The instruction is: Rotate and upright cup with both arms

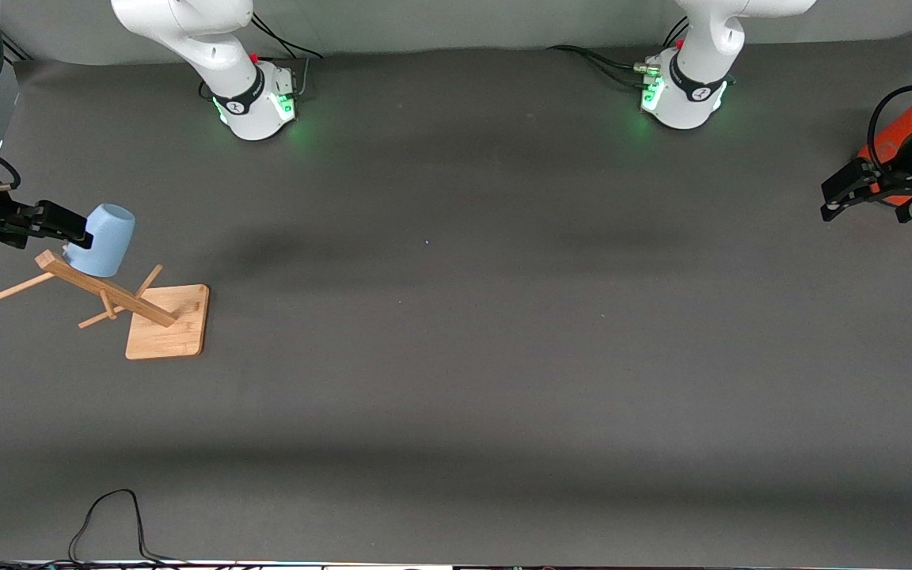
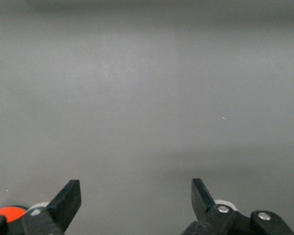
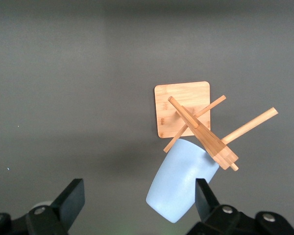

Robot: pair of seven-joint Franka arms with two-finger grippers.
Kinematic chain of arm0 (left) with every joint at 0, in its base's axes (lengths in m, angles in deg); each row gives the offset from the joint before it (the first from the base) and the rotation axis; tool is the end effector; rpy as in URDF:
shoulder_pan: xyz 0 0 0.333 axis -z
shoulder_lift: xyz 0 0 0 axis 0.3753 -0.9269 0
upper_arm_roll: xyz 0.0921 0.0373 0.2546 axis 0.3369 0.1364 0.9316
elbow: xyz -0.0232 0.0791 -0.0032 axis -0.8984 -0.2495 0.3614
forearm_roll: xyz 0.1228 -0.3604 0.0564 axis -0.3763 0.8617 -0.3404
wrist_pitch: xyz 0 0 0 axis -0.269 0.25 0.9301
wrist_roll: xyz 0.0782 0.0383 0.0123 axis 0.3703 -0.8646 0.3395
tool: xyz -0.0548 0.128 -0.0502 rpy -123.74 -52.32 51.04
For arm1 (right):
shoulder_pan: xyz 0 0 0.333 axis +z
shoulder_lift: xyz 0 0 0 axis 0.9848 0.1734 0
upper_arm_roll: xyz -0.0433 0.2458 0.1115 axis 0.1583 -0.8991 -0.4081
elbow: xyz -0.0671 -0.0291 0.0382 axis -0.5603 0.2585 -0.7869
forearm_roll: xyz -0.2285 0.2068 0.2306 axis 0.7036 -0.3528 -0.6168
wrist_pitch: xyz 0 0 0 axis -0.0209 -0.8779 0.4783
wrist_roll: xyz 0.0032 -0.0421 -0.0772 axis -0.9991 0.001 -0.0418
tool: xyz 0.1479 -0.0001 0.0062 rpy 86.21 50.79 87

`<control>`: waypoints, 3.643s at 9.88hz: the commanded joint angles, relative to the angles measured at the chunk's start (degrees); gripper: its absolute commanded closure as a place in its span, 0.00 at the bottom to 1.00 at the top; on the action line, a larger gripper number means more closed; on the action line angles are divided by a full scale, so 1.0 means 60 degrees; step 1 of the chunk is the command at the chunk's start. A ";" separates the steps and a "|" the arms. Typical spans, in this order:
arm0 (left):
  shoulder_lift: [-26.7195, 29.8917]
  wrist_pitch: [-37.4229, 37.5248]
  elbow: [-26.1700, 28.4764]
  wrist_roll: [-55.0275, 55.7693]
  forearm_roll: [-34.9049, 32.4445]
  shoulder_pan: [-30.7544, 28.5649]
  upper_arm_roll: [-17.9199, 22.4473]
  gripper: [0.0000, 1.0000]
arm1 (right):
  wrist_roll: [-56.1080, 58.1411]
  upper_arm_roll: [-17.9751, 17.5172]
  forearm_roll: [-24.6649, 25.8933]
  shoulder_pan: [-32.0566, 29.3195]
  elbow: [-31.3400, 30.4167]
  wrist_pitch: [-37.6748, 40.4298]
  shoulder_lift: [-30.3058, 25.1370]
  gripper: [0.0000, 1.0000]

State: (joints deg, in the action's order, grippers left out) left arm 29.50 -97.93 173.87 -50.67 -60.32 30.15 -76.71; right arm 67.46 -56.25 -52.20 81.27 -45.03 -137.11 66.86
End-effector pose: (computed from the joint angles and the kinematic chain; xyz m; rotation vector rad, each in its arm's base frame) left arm 0.5216 -0.0024 0.5236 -3.1331 0.0830 -0.0964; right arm 0.5456 -0.0233 0.5141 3.1130 -0.0622 -0.0915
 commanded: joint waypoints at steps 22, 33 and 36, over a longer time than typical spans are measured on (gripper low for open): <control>-0.0120 0.0082 -0.0440 -0.0085 0.0078 0.0041 -0.0088 0.00 | -0.5050 0.1269 0.0082 0.0054 -0.1485 0.0033 -0.1374 0.00; -0.0178 0.0067 -0.0440 -0.0056 0.0122 0.0041 -0.0088 0.00 | -0.5065 0.1386 -0.0621 0.0084 -0.5059 -0.3746 -0.1403 0.00; -0.0193 0.0067 -0.0440 -0.0056 0.0122 0.0026 -0.0088 0.00 | -0.5050 0.1444 -0.0621 0.0069 -0.5059 -0.3746 -0.1358 0.00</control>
State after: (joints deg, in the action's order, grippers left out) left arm 28.86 -98.01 172.45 -50.70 -60.04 30.17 -77.40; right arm 38.14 -48.36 -54.75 81.20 -74.36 -158.70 60.00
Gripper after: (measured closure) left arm 0.000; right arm 0.000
